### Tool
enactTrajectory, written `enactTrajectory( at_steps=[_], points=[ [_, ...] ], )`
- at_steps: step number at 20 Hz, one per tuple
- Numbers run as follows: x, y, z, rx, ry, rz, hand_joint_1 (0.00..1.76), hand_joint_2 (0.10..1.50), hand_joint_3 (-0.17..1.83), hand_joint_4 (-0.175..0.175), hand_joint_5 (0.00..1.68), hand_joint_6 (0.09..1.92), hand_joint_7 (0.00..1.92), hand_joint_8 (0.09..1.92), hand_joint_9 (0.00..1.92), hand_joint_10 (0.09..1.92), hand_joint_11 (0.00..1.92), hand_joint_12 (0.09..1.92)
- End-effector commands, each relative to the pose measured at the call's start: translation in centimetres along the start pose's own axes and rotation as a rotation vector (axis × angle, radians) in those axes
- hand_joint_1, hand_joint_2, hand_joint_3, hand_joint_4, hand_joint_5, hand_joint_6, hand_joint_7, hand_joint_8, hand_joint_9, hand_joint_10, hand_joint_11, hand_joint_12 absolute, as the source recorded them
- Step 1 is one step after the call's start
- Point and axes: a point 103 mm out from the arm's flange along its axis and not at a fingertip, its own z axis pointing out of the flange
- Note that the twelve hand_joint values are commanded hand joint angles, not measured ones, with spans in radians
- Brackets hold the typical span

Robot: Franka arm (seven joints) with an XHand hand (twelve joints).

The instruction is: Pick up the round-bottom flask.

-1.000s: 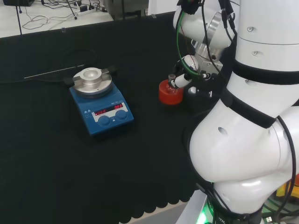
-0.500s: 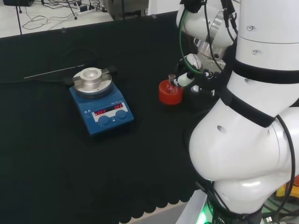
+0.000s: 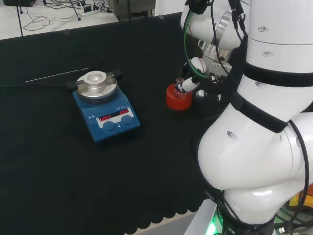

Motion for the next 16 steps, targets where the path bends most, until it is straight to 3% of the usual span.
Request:
enactTrajectory(
  at_steps=[1, 15, 16],
  points=[
    [0.3, -0.1, -0.08, -0.004, 0.0, -0.005, 0.98, 0.59, 0.67, -0.048, 0.77, 0.6, 0.35, 0.66, 0.57, 0.63, 0.2, 1.39],
    [0.71, 0.17, 0.09, -0.021, -0.011, -0.019, 0.99, 0.6, 0.69, -0.071, 1.05, 0.62, 0.41, 0.67, 0.61, 0.63, 0.23, 1.38],
    [0.71, 0.16, 0.03, -0.025, -0.009, -0.02, 1.03, 0.68, 0.59, 0.018, 1.1, 0.67, 0.42, 0.68, 0.62, 0.63, 0.25, 1.38]
  ],
)
